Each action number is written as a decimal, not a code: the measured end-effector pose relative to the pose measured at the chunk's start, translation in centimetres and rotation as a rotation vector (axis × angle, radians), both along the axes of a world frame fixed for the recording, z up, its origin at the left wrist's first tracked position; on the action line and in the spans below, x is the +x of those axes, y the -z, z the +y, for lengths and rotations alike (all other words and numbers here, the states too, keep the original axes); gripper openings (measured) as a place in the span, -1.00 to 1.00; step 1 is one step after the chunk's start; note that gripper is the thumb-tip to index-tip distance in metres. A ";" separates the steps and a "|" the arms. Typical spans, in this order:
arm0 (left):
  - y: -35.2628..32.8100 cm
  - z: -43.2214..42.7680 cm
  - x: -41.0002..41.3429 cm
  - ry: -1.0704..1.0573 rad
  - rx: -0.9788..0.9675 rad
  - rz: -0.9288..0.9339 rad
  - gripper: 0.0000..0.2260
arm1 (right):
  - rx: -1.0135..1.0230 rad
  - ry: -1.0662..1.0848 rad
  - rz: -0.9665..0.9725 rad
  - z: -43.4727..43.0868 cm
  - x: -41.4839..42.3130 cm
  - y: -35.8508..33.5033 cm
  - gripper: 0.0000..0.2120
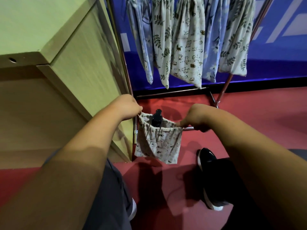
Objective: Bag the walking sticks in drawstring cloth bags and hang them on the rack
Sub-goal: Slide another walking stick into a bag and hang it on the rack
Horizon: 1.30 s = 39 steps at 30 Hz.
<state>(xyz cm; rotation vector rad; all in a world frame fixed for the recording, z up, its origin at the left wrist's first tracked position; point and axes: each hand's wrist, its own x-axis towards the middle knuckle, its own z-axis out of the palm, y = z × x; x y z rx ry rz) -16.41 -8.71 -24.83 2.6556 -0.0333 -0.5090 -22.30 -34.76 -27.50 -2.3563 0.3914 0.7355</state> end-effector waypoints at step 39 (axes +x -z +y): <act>-0.8 -1.3 0.7 -0.356 -0.951 0.199 -0.69 | 1.086 0.487 -0.156 4.4 1.8 -1.5 -0.79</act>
